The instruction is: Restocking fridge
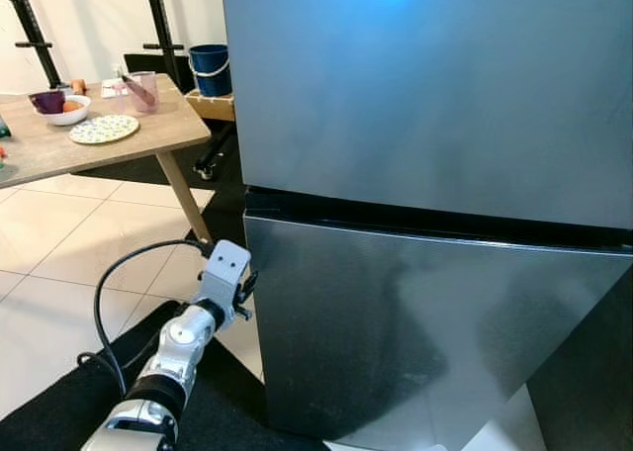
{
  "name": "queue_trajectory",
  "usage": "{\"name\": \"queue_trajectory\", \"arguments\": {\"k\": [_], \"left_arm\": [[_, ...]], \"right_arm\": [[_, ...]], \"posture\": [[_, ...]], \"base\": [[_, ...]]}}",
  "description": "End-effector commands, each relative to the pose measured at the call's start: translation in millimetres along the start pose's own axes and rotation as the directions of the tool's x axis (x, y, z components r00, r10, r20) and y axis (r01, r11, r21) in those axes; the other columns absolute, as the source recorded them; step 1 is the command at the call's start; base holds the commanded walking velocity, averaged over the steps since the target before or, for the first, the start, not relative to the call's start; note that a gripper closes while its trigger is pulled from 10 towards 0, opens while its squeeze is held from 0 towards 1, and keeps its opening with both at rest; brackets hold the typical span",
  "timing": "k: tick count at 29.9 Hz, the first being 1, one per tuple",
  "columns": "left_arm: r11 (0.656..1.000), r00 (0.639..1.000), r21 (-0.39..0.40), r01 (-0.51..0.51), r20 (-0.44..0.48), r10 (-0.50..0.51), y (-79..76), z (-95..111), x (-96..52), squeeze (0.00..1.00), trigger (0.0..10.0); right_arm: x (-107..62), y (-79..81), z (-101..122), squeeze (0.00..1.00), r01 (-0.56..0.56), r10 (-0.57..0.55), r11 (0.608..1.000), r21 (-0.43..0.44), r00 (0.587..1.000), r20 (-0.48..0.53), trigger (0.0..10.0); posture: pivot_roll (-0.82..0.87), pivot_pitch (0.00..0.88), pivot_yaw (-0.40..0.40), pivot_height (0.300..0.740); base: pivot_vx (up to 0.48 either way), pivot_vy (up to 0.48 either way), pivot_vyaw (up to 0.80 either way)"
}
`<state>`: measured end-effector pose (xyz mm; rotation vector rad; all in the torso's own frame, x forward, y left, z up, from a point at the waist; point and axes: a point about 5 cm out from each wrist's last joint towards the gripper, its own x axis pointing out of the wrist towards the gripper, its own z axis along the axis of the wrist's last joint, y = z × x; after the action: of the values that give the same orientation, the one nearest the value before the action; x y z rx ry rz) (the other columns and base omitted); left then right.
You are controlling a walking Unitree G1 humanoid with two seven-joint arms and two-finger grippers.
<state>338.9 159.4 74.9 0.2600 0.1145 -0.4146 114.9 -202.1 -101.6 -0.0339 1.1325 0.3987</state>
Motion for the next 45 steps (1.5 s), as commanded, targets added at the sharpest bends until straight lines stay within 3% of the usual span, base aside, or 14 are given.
{"name": "queue_trajectory", "arguments": {"k": [1,9,29,41,43,45], "left_arm": [[0.999,0.999,0.019,-0.033,0.003,0.033,11.6,4,-0.7,0.00,10.0],[0.997,0.997,0.019,-0.072,0.023,0.072,22.4,10,-0.1,0.00,10.0],[0.992,0.991,-0.004,-0.124,0.054,0.124,31.7,21,5.6,0.00,10.0],[0.996,0.993,-0.041,-0.085,0.080,0.088,21.9,24,10.0,0.00,10.0],[0.992,0.993,-0.030,-0.119,0.016,0.119,22.8,12,6.1,0.00,10.0],[0.981,0.975,0.023,-0.191,-0.113,0.193,29.1,-6,-0.7,0.00,10.0]], "right_arm": [[0.0,7.2,-14,0.00,-0.021,0.022,1.000,0.022,0.999,-0.042,10.0],[-1.5,6.1,-17,0.00,-0.018,0.019,1.000,0.025,0.999,-0.046,10.0],[-3.8,6.4,-24,0.00,-0.022,0.023,1.000,0.022,0.998,-0.051,10.0],[-4.8,6.4,-27,0.00,-0.023,0.024,1.000,0.022,0.998,-0.057,10.0],[-5.0,6.2,-27,0.00,-0.022,0.024,1.000,0.022,0.998,-0.060,10.0],[-5.1,5.7,-27,0.00,-0.022,0.023,1.000,0.020,0.998,-0.062,10.0]], "posture": [[-0.10,0.021,0.004,0.740],[-0.11,0.028,0.000,0.740],[-0.13,0.055,-0.005,0.740],[-0.12,0.065,-0.004,0.740],[-0.12,0.063,-0.005,0.740],[-0.12,0.058,-0.006,0.740]], "base": [[0.000,0.000,0.00],[0.000,0.000,0.00],[0.000,0.000,0.00],[0.000,0.000,0.00],[0.000,0.000,0.00],[0.000,0.000,0.00]]}}
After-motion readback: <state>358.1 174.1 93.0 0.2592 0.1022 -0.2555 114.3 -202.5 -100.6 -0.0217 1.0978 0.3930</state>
